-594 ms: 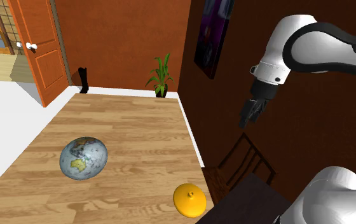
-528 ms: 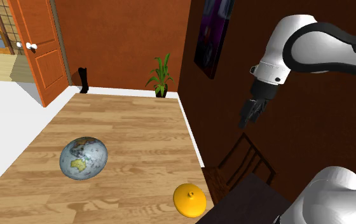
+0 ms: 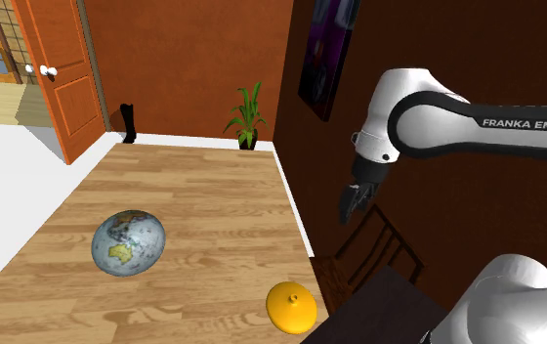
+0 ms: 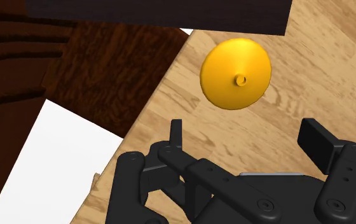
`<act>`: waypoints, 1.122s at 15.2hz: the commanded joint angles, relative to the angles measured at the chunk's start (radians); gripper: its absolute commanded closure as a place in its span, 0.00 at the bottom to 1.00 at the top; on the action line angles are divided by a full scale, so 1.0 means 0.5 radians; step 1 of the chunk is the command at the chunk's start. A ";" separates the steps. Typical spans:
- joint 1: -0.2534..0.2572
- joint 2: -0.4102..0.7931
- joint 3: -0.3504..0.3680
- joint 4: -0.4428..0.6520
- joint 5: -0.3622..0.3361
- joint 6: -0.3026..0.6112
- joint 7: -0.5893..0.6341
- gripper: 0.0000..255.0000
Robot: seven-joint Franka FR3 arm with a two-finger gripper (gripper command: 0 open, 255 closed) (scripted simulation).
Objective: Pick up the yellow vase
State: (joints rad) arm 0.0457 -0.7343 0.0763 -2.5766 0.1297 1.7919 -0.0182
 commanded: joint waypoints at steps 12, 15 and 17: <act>0.120 0.794 0.341 -0.200 0.048 0.881 0.191 0.00; 0.127 1.045 0.415 -0.179 0.001 1.077 0.268 0.00; 0.129 1.221 0.459 -0.151 -0.056 1.201 0.335 0.00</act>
State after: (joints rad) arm 0.1106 -0.1690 0.2960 -2.6528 0.1154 2.3538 0.1355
